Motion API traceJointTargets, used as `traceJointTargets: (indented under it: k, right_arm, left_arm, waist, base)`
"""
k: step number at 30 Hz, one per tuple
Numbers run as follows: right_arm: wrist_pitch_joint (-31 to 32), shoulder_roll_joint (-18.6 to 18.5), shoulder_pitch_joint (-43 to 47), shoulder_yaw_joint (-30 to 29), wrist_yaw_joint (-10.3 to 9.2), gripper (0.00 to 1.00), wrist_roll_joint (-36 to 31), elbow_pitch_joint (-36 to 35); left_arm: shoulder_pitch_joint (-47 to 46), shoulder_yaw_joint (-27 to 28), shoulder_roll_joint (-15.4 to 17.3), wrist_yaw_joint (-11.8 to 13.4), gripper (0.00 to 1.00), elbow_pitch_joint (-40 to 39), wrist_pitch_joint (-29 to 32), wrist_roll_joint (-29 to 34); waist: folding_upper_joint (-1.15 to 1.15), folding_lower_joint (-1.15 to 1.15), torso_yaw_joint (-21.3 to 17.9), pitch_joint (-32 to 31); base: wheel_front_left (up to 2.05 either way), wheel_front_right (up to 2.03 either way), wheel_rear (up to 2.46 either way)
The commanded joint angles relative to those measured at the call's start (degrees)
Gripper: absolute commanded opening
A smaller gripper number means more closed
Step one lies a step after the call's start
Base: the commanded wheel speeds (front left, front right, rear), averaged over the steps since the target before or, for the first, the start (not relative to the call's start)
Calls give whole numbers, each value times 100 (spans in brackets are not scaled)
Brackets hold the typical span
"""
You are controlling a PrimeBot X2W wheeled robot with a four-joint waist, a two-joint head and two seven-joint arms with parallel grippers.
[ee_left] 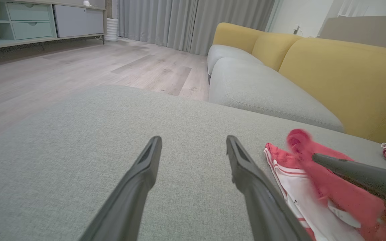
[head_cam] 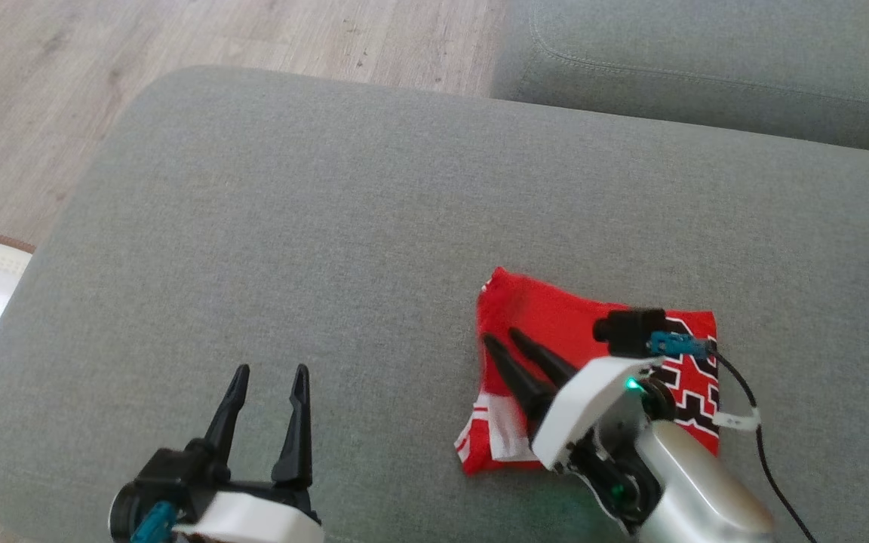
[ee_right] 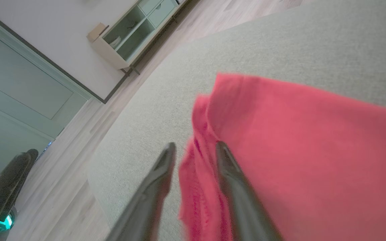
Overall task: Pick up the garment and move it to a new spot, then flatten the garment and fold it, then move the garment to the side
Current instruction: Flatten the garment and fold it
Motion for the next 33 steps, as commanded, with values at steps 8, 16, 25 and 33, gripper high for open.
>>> traceJointTargets:
  k: [8,16,25,33]
  right_arm:
    - [-628,26,-728,408,-4,100,498,7]
    - [-1621,22,-933,-743,-4,100,-1158,239]
    - [-1601,11,474,-2236,-4,100,-2933,-1076]
    - [-1431,24,1837,-2948,-4,100,-3259,-2424]
  left_arm:
    - [-388,97,-33,-75,100,-53,-50,40]
    - [-423,-28,-65,-100,100,-26,-27,92]
    - [-536,2,-144,-63,100,93,-83,133]
    - [-301,173,-224,13,100,172,-200,81]
  waist:
    - [0,0,-105,-40]
    - [0,0,-363,-166]
    - [0,0,-701,-339]
    - [0,0,-977,-422]
  base:
    - [0,0,0]
    - [0,0,0]
    - [0,0,0]
    - [0,0,0]
